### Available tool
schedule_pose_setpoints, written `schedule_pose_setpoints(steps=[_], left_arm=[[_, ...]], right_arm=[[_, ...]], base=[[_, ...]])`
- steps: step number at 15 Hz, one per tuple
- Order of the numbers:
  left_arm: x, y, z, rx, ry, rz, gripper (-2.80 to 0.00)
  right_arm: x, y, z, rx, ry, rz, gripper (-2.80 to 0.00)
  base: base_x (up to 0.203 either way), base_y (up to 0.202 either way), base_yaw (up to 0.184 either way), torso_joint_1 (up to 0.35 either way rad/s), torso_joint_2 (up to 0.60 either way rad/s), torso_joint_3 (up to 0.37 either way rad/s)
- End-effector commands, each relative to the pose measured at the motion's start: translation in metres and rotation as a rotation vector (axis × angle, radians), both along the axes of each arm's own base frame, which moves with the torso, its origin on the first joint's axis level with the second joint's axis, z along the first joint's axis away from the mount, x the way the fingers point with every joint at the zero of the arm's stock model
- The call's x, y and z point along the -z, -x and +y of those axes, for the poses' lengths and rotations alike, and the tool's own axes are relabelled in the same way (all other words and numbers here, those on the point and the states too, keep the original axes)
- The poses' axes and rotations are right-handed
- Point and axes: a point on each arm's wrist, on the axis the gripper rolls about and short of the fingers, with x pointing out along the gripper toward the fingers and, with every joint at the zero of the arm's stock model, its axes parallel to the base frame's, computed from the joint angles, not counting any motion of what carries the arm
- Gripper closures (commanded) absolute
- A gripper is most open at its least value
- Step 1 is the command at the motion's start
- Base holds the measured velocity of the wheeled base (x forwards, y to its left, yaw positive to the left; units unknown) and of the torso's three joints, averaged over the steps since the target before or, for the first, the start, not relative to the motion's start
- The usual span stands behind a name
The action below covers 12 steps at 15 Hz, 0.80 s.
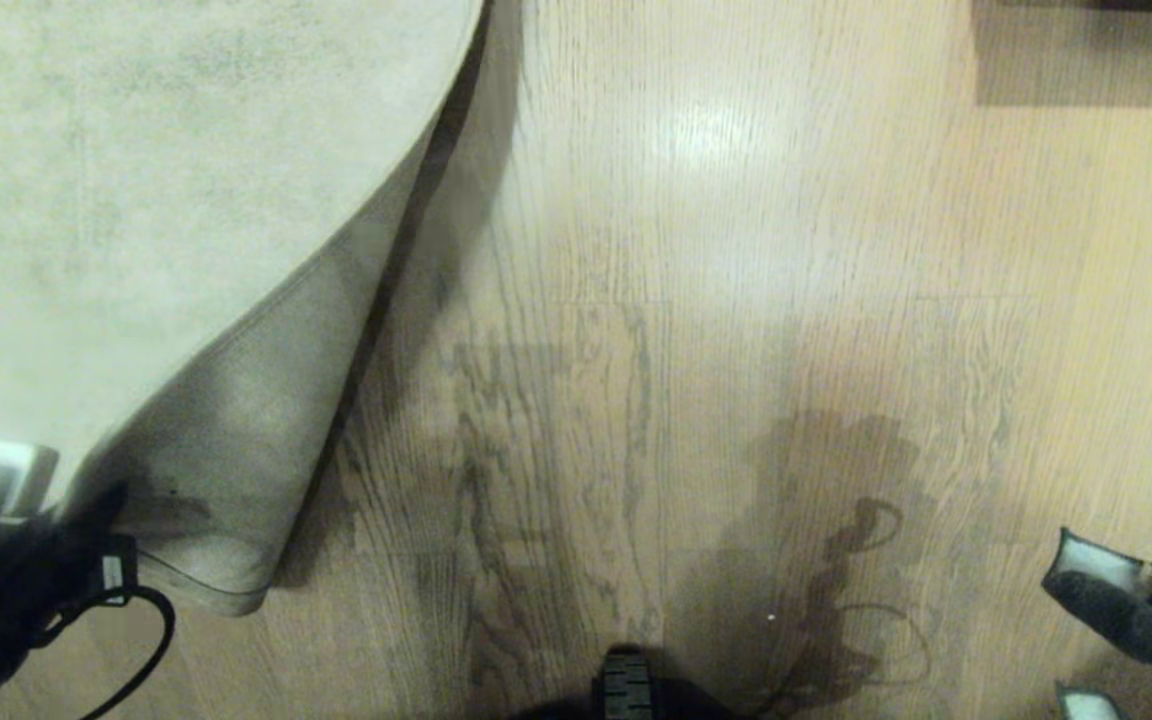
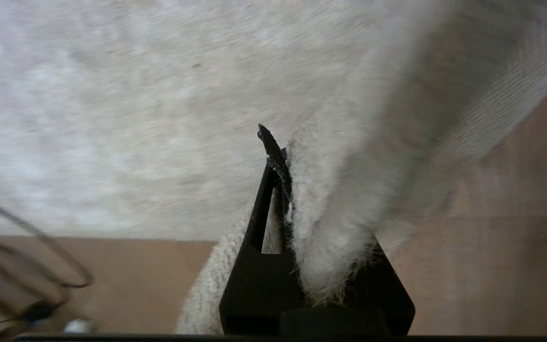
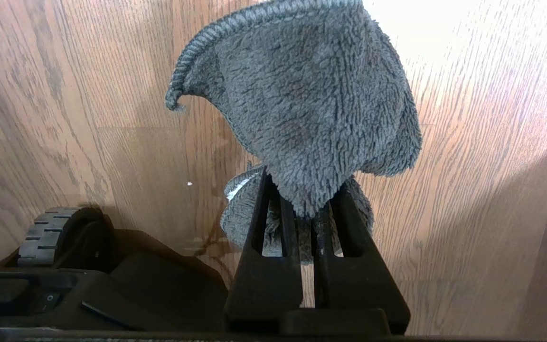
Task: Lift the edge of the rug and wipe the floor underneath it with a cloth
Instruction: Lay down the carpet
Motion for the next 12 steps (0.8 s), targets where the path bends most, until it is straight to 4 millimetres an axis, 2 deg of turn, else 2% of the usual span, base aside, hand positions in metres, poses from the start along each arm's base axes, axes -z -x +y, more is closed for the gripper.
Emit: schedule_pose_setpoints(steps=[1,6,7,8,12], left_arm=[[-0.0041,0.0003,-0.0076,0.040,0.016,-0.033,0.00],[-0.0055,0.0012,-0.0093,0.046,0.020,-0.042,0.00],[-0.0055,0.0011,-0.0093,0.046,0.020,-0.041,-0.68],[-0.0057,0.0011,-0.0096,0.050,0.017,-0.042,-2.80],[-0.0098,0.0033,-0.0144,0.076,0.008,-0.066,-2.80]], right_arm=[[-0.0002,-0.0002,0.0000,0.001,0.001,0.003,0.00],[0.0002,-0.0003,0.0000,0.001,0.001,0.005,0.00],[-0.0002,-0.0002,0.0000,-0.001,0.001,0.003,0.00],[-0.0001,-0.0002,0.0000,0.000,0.001,0.004,0.00],[-0.0001,-0.0002,0.0000,0.001,0.001,0.003,0.00]], base=[[0.000,0.000,0.000,0.000,0.00,0.000],[0.000,0.000,0.000,0.000,0.00,0.000],[0.000,0.000,0.000,0.000,0.00,0.000],[0.000,0.000,0.000,0.000,0.00,0.000],[0.000,0.000,0.000,0.000,0.00,0.000]])
